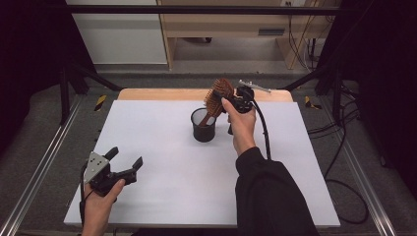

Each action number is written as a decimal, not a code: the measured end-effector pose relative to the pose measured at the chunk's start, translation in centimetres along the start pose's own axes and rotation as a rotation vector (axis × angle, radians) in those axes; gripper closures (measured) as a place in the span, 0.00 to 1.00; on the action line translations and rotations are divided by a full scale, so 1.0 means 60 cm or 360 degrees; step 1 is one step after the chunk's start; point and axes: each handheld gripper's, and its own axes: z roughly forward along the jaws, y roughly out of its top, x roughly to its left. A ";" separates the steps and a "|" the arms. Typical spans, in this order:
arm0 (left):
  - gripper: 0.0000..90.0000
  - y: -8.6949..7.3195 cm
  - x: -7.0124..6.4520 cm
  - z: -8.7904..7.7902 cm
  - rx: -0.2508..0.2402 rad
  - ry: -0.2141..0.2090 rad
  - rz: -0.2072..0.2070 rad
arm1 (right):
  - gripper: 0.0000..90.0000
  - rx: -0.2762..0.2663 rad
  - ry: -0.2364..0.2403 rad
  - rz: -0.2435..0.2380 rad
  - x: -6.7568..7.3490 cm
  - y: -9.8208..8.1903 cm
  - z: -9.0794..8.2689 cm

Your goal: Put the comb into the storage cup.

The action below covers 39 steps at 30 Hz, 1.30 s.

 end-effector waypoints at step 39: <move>0.06 -0.001 -0.003 0.000 0.0008 -0.0012 -0.0002 | 0.49 0.0045 -0.0017 0.0048 -0.014 -0.002 -0.001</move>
